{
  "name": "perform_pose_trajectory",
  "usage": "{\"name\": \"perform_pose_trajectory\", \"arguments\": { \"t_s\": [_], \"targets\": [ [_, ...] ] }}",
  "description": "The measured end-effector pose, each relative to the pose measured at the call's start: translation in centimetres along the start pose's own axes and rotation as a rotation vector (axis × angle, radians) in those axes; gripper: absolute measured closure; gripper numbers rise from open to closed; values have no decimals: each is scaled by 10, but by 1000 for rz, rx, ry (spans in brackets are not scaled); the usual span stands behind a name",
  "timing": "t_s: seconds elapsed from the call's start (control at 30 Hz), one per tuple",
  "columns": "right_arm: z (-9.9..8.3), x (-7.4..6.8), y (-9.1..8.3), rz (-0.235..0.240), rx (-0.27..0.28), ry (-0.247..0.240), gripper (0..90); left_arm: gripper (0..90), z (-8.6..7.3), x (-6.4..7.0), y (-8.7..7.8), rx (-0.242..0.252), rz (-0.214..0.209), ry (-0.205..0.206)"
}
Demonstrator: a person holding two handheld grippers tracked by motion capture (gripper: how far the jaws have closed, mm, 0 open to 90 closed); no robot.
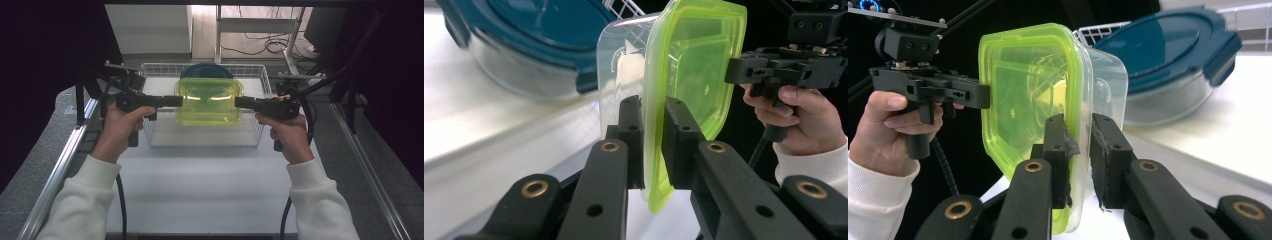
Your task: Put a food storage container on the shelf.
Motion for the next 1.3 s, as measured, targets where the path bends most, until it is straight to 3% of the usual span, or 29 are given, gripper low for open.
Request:
{"name": "perform_pose_trajectory", "arguments": {
  "t_s": [0.53, 0.83, 1.07, 1.3],
  "targets": [
    [35, 18, 25, -14, 2, 35, 779, 804, 44, -21, 18, -24, 19, -9],
    [55, 24, 37, -51, -33, 41, 784, 804, 61, -30, 27, -17, 21, -31],
    [65, 33, 48, -75, -47, 55, 788, 803, 66, -41, 36, -26, 41, -71],
    [60, 47, 59, -108, -70, 100, 790, 802, 62, -56, 47, -36, 60, -115]
  ]
}}
Point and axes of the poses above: each handheld gripper's, and its own axes: y roughly forward along the jaws, z roughly out of its top, x roughly to its right, the point moved 6 cm from there along y, roughly forward along the jaws, and after that the axes turned 14 degrees about x, right-handed, at the moved point
